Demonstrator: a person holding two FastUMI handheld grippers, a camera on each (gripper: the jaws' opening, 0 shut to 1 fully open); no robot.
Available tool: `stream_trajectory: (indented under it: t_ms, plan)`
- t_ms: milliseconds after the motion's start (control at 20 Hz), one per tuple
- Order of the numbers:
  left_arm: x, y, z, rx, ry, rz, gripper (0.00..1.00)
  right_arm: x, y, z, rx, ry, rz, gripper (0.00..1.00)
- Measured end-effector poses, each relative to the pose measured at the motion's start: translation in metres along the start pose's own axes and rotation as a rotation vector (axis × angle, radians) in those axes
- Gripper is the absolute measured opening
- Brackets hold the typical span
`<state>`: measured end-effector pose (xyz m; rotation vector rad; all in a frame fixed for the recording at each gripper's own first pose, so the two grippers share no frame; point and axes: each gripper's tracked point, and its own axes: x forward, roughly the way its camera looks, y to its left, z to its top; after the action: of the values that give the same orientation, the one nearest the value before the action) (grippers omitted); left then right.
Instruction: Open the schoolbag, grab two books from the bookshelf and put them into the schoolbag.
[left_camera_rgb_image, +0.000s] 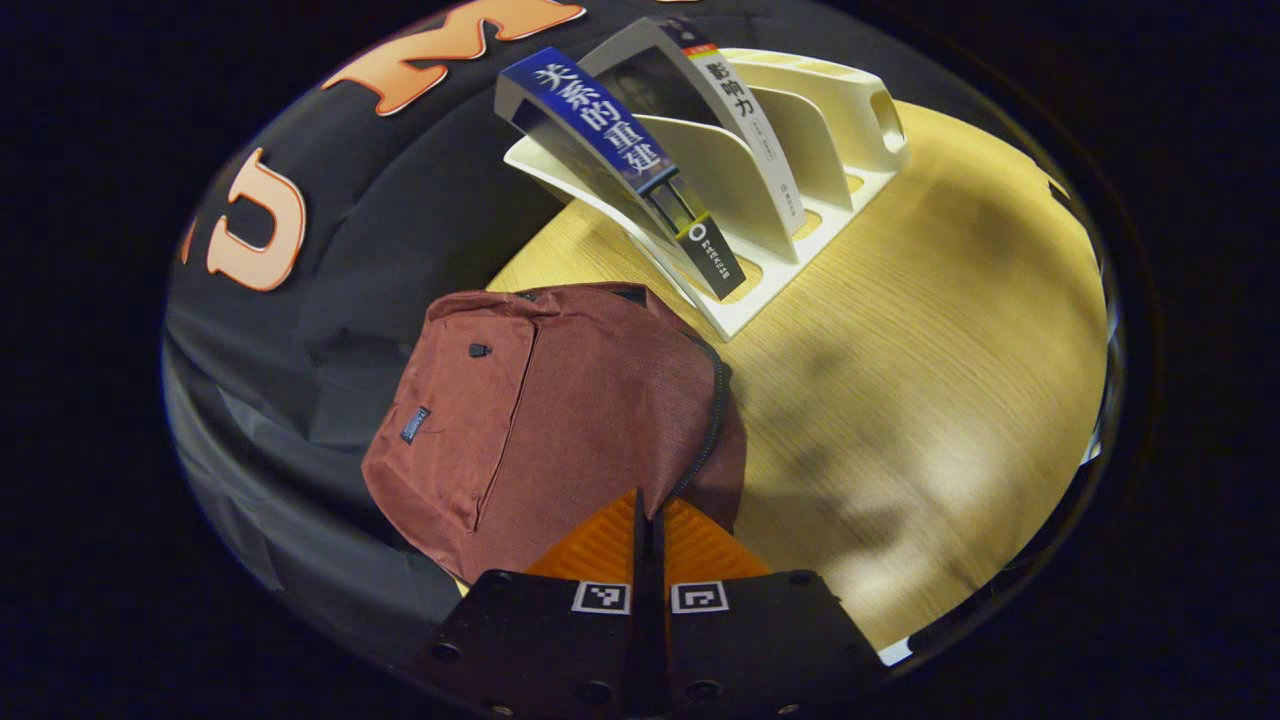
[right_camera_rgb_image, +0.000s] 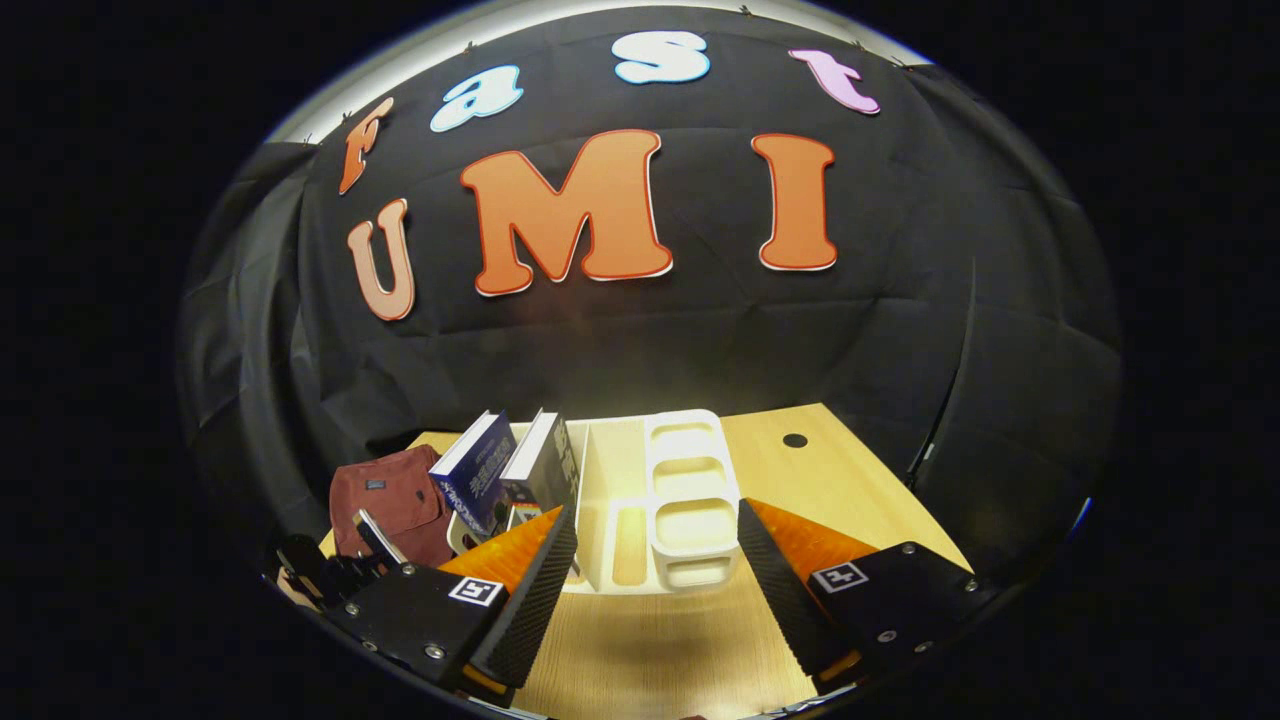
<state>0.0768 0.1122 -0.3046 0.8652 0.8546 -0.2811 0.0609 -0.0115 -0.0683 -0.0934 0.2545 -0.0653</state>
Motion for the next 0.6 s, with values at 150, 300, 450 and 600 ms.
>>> stream_trajectory:
  t_ms: [150,300,450,600]
  plan:
    - [-0.016,0.014,0.007,0.005,0.020,-0.111,0.01,0.001,0.014,0.001,-0.029,0.012,0.067,0.96]
    - [-0.034,0.032,0.016,0.013,0.013,-0.244,0.01,0.000,0.025,0.009,-0.004,-0.004,0.056,0.96]
    - [-0.053,0.060,0.027,0.028,-0.010,-0.360,0.01,-0.003,0.047,0.018,0.079,-0.034,0.023,0.96]
    - [-0.072,0.094,0.037,0.096,-0.049,-0.416,0.01,-0.005,0.069,0.019,0.082,-0.048,-0.027,0.96]
